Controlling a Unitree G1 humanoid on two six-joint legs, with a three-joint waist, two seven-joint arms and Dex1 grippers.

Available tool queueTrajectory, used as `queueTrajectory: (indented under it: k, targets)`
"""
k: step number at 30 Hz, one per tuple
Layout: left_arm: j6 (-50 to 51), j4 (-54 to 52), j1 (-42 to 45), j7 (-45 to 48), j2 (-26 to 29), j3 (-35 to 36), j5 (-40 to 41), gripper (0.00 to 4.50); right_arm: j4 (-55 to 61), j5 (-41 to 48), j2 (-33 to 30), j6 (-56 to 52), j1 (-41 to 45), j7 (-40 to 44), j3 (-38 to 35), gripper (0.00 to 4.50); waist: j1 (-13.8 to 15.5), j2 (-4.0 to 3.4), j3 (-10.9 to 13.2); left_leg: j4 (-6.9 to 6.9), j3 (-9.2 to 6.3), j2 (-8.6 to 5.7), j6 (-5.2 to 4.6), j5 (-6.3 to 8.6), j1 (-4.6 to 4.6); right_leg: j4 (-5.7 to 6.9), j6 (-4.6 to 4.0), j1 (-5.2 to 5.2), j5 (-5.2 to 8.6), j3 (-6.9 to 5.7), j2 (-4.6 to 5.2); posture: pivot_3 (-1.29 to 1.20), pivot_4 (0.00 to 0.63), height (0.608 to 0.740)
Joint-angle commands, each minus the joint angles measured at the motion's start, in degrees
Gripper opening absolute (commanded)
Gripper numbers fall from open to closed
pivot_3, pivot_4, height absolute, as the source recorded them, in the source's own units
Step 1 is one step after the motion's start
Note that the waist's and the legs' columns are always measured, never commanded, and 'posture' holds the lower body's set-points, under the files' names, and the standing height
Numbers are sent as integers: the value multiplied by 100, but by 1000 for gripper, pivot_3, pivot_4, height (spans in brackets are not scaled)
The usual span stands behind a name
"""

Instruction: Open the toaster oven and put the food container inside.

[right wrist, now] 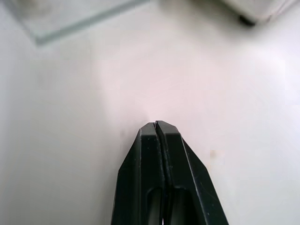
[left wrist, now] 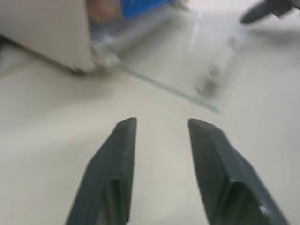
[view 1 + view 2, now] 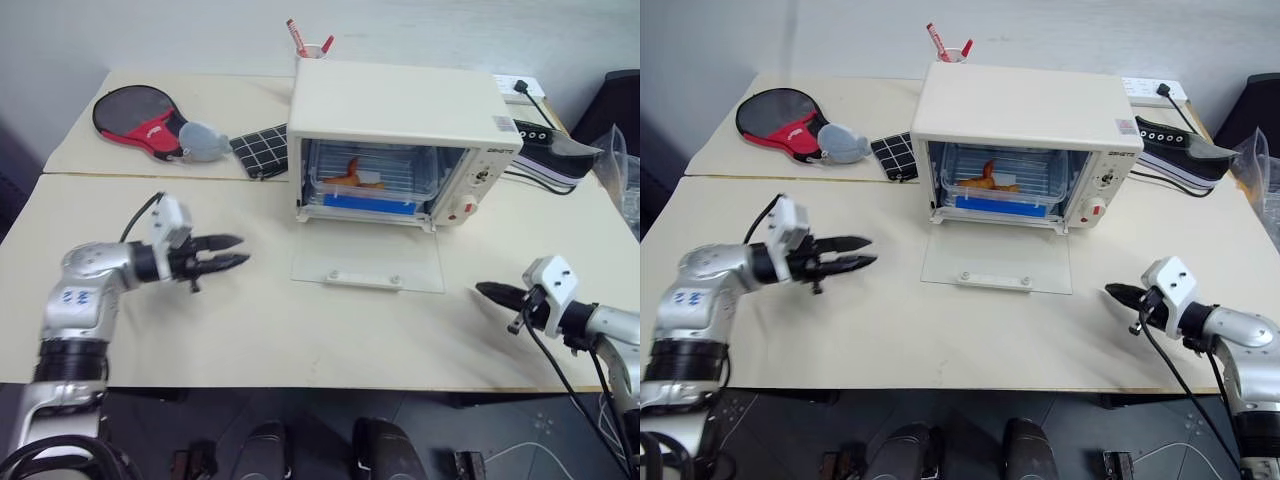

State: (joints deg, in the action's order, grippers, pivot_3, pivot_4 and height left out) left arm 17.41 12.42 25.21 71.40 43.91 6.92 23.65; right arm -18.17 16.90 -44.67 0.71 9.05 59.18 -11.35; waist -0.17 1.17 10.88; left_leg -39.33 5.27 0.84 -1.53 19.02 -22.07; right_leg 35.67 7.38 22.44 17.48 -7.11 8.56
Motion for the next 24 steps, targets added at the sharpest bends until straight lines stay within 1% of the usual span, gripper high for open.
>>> queueTrajectory:
  k: [1,3,5,9,13,17,19,22,24]
  targets:
    - [196,-592,-124,199,55,256,494,3248,-279,32,208,432,216,282,131,0,-4,0,0,0,-3,2,0,0,1,1,0,0,0,3,0,0,150,740]
    - [344,-844,-194,129,34,311,638,3834,-367,89,333,555,305,392,151,0,0,0,0,0,-11,5,0,0,0,1,0,1,0,4,0,0,150,740]
    - [499,-1119,-320,22,-5,391,792,4427,-204,292,544,551,385,511,177,0,-1,-1,0,0,-12,4,0,0,1,0,0,1,0,5,0,0,150,740]
    - [545,-1458,-641,-88,-28,541,930,4467,298,527,781,429,483,616,215,0,-2,-16,6,0,-12,4,0,0,1,1,0,2,0,5,0,0,150,740]
    - [601,-1467,-746,-293,-114,757,1119,4467,845,937,960,94,536,394,2,0,2,-23,8,1,-13,6,1,0,0,1,0,3,0,5,-1,0,150,740]
    - [775,-1498,-730,-602,-217,940,1328,4467,1245,1234,964,-146,570,201,-203,0,29,-23,8,1,-14,3,1,0,0,0,0,3,0,6,3,0,150,740]
    - [858,-1575,-778,-721,-257,1006,1414,4467,1340,1404,1008,-253,775,3,-325,0,29,-23,8,0,-15,1,0,0,0,0,0,2,0,5,3,0,150,740]
    - [657,-1638,-836,-786,-381,1088,1439,4467,1186,1624,1277,-376,1454,-543,-505,0,-3,-28,7,1,-14,2,1,0,0,1,-1,4,-1,6,2,0,150,740]
    - [606,-1640,-784,-849,-463,1059,1438,4467,948,1651,1453,-393,1902,-766,-531,0,-28,-33,7,2,-11,4,2,1,2,4,-1,6,-1,11,0,0,150,740]
